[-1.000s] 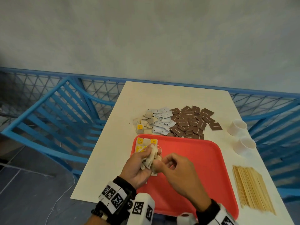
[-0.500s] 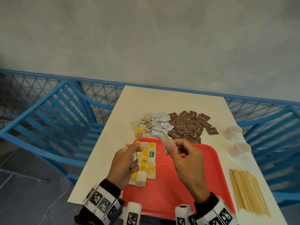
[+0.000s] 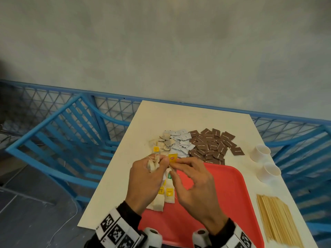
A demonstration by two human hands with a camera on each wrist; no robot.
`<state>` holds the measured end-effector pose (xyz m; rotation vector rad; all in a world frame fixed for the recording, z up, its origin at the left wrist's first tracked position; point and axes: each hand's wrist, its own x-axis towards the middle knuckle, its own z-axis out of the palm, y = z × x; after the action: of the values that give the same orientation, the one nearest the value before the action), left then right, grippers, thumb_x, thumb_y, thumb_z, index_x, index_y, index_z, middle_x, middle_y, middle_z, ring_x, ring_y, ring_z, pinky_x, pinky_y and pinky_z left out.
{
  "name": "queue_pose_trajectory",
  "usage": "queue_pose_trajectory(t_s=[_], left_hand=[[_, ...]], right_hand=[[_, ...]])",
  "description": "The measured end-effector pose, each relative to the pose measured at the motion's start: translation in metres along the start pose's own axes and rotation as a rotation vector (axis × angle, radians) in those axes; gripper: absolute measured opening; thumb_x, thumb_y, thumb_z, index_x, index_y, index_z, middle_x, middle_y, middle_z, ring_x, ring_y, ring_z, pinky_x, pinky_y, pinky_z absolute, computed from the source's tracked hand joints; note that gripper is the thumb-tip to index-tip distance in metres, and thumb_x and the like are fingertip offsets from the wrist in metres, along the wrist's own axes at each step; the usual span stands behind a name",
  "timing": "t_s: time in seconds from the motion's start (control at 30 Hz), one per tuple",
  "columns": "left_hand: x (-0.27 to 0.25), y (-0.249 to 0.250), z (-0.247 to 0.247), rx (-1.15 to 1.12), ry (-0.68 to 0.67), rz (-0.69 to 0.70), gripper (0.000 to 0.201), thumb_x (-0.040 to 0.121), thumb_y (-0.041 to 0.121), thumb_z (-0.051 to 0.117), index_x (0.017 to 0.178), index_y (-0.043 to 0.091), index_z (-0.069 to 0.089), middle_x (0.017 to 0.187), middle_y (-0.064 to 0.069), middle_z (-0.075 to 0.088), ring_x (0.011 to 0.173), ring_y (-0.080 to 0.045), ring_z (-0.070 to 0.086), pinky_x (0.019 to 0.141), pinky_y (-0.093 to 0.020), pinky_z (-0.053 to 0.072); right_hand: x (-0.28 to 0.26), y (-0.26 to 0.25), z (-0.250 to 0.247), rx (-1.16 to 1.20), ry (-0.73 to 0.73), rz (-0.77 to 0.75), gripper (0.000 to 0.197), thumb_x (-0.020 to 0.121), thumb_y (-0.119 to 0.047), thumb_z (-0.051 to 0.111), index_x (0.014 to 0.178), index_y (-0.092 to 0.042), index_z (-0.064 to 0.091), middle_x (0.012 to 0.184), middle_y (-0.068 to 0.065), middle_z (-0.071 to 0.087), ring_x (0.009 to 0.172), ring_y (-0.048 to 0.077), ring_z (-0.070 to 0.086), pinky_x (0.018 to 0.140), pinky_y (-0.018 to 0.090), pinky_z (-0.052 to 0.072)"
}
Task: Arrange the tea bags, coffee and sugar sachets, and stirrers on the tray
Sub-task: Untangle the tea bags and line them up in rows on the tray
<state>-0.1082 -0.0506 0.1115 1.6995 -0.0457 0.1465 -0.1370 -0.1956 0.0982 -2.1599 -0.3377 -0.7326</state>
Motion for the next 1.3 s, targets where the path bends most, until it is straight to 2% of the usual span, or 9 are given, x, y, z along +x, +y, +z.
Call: queue_pose_trajectory(t_s=[0.17, 0.4, 0.47, 0.57, 0.67, 0.8, 0.97, 1.13, 1.3], left_hand=[[0.004, 0.003, -0.015, -0.069, -0.169, 0.064, 0.017, 0.096, 0.023, 0.061, 0.086, 0.012, 0.071, 0.071, -0.003, 0.064, 0.059, -0.009, 0.054, 0.053, -0.018, 0.041], [0.005, 0.003, -0.021, -0.043, -0.322, 0.08, 0.045, 0.091, 0.055, 0.06, 0.068, 0.017, 0.063, 0.063, -0.003, 0.055, 0.059, -0.011, 0.053, 0.056, -0.024, 0.042], [0.008, 0.001, -0.024, -0.06, -0.28, 0.086, 0.044, 0.085, 0.061, 0.062, 0.078, 0.018, 0.069, 0.074, -0.005, 0.064, 0.069, -0.015, 0.062, 0.062, -0.028, 0.049], [0.011, 0.006, -0.021, -0.087, -0.256, 0.078, 0.025, 0.082, 0.043, 0.075, 0.095, 0.021, 0.075, 0.093, 0.003, 0.074, 0.086, -0.01, 0.07, 0.072, -0.022, 0.053], [0.011, 0.004, -0.015, -0.101, -0.229, 0.087, 0.012, 0.081, 0.026, 0.075, 0.086, 0.015, 0.075, 0.082, 0.001, 0.074, 0.076, -0.009, 0.067, 0.067, -0.018, 0.05], [0.014, -0.015, -0.02, -0.196, -0.151, -0.036, 0.025, 0.077, 0.03, 0.079, 0.088, 0.009, 0.073, 0.08, -0.003, 0.072, 0.072, -0.012, 0.063, 0.062, -0.02, 0.048], [0.011, -0.042, -0.022, -0.191, -0.227, -0.155, 0.02, 0.08, 0.017, 0.079, 0.086, 0.0, 0.07, 0.073, -0.002, 0.066, 0.065, -0.008, 0.06, 0.055, -0.016, 0.046], [0.014, -0.092, -0.027, 0.104, -0.268, -0.26, 0.016, 0.076, 0.026, 0.084, 0.079, 0.013, 0.075, 0.077, 0.004, 0.074, 0.073, -0.007, 0.066, 0.069, -0.024, 0.051], [0.006, -0.147, -0.039, 0.492, -0.246, -0.389, 0.028, 0.067, 0.047, 0.069, 0.075, 0.02, 0.075, 0.076, 0.009, 0.072, 0.072, -0.003, 0.063, 0.063, -0.022, 0.039]], right_hand=[[0.014, -0.007, -0.013, 0.542, 0.023, 0.43, 0.013, 0.082, -0.029, 0.075, 0.091, -0.021, 0.071, 0.09, -0.006, 0.072, 0.079, 0.009, 0.063, 0.066, 0.017, 0.05], [0.024, -0.003, -0.019, 0.565, -0.063, 0.435, 0.004, 0.088, -0.017, 0.073, 0.085, -0.014, 0.075, 0.08, -0.002, 0.073, 0.075, 0.006, 0.063, 0.072, 0.018, 0.05], [0.026, -0.004, -0.022, 0.553, -0.083, 0.44, 0.006, 0.087, -0.019, 0.073, 0.084, -0.015, 0.075, 0.079, -0.003, 0.073, 0.074, 0.004, 0.063, 0.069, 0.017, 0.05], [0.027, -0.004, -0.021, 0.511, -0.117, 0.415, 0.005, 0.088, -0.02, 0.072, 0.085, -0.017, 0.075, 0.081, -0.001, 0.074, 0.076, 0.007, 0.066, 0.068, 0.019, 0.051], [0.025, -0.005, -0.019, 0.565, -0.169, 0.418, 0.007, 0.089, -0.022, 0.071, 0.09, -0.016, 0.075, 0.082, -0.004, 0.074, 0.076, 0.006, 0.065, 0.069, 0.019, 0.049], [0.016, 0.004, -0.014, 0.538, -0.242, 0.447, 0.016, 0.085, -0.03, 0.072, 0.09, -0.016, 0.076, 0.086, -0.003, 0.075, 0.08, 0.008, 0.064, 0.073, 0.022, 0.05], [0.001, 0.022, 0.009, 0.518, -0.35, 0.493, 0.01, 0.086, -0.018, 0.075, 0.087, -0.008, 0.075, 0.079, 0.012, 0.071, 0.07, 0.014, 0.057, 0.066, 0.029, 0.047], [-0.026, 0.067, 0.04, 0.451, -0.495, 0.782, 0.017, 0.086, -0.011, 0.076, 0.087, 0.005, 0.07, 0.06, 0.001, 0.061, 0.051, 0.005, 0.051, 0.052, 0.015, 0.04], [-0.067, 0.115, 0.076, 0.208, -0.602, 0.997, 0.017, 0.082, -0.015, 0.079, 0.068, -0.013, 0.07, 0.057, -0.01, 0.058, 0.052, 0.005, 0.046, 0.051, 0.02, 0.038]])
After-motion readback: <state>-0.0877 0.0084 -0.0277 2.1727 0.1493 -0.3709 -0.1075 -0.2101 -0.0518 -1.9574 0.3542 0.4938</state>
